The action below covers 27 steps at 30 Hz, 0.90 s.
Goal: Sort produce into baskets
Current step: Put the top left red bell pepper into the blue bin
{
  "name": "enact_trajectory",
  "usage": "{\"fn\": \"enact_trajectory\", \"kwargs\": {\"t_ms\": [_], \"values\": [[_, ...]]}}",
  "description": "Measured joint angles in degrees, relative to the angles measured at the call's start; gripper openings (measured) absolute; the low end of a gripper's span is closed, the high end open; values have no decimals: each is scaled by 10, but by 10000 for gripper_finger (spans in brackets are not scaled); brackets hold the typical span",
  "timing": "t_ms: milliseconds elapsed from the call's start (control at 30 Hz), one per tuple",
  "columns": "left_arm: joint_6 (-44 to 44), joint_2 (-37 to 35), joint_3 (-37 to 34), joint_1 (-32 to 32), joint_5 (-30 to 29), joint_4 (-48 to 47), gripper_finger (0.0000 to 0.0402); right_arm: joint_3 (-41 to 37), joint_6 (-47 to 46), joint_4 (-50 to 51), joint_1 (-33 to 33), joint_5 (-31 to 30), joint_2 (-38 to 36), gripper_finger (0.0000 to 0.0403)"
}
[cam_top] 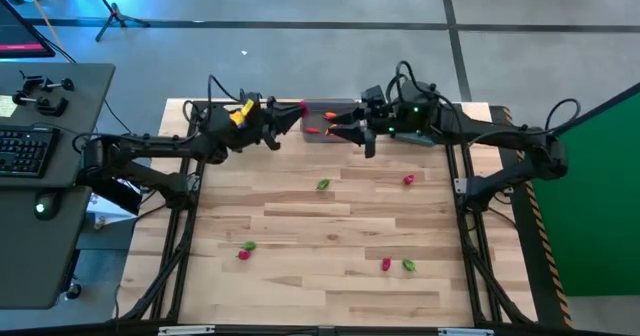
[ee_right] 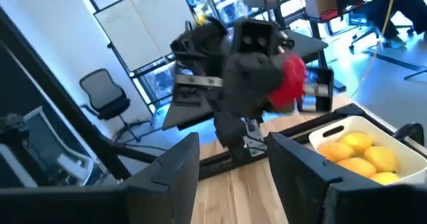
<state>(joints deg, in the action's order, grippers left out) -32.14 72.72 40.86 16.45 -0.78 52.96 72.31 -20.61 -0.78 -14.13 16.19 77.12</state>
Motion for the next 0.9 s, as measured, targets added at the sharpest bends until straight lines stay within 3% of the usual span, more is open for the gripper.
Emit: {"fn": "enact_trajectory", "kwargs": {"t_ms": [167,700,900], "values": [[67,14,69,-9,10,-10,16,0,-2,-39,20,-36,14,158],[69,111,160,-35,79,2,16,0,43,-83,27,-97,18,155],[72,110,161,-35,80,3,16,0,43,-83,27,-92,18,110]]}}
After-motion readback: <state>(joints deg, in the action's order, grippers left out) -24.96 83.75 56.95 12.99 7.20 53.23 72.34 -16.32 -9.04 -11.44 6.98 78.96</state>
